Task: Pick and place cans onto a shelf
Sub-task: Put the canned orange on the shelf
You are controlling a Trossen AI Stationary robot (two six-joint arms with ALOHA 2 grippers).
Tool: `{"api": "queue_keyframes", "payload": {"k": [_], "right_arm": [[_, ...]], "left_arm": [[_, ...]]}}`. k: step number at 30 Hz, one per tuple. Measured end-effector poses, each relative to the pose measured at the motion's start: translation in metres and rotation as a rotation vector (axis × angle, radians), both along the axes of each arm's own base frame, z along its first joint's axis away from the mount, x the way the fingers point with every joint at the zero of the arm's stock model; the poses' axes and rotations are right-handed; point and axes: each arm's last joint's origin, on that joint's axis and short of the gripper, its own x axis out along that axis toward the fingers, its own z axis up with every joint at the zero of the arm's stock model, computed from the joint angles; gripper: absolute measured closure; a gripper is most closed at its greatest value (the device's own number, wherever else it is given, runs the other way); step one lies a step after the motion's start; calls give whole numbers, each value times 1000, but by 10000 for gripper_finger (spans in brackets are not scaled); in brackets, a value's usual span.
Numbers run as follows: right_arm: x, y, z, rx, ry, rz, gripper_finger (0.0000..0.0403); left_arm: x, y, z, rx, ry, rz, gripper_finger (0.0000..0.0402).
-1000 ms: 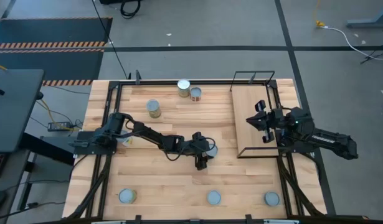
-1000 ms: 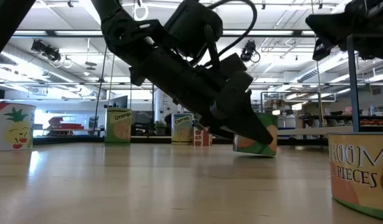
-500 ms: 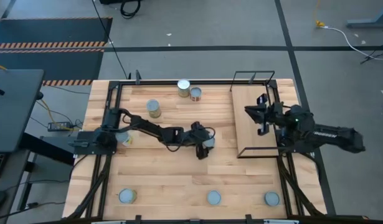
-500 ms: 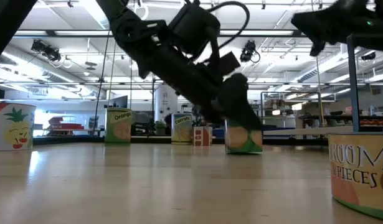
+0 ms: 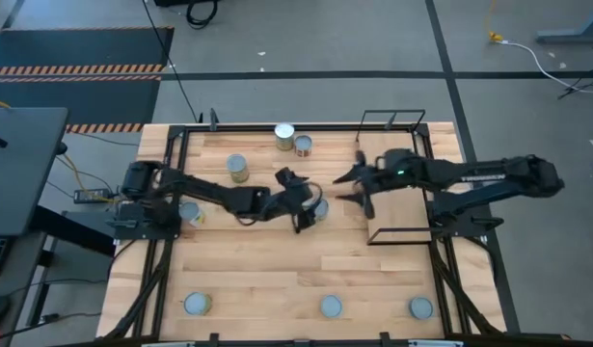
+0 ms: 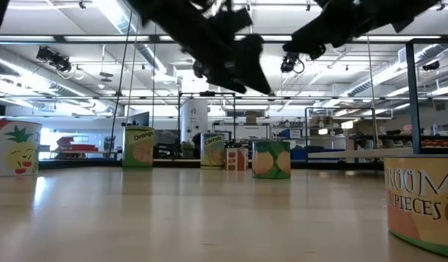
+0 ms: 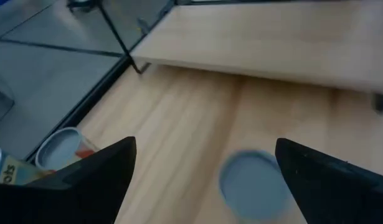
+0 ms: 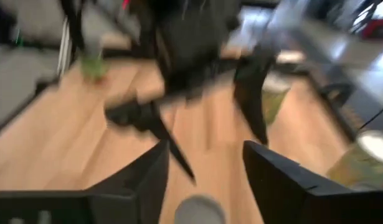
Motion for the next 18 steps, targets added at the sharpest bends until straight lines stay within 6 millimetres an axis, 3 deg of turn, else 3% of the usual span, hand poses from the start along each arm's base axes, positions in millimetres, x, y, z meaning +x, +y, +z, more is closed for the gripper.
{"api": "queue_keyframes", "payload": {"k": [3,10,14,18], "right_arm": [[12,6,-5,-45,89,30,138],[33,4,-34,-79,221,-21,46],[55,0,-56,-16,286,-53,12],[79,-3,-67,-9,377,-91,6]], "left_arm": [[-20,-3,-5,9,30,-24,13],[-65,22,-15,-98,-92,-83,13],[-75,37,-10,-150,-156,-135,13],[-78,48,-3,-155,-199,-101,13]]}}
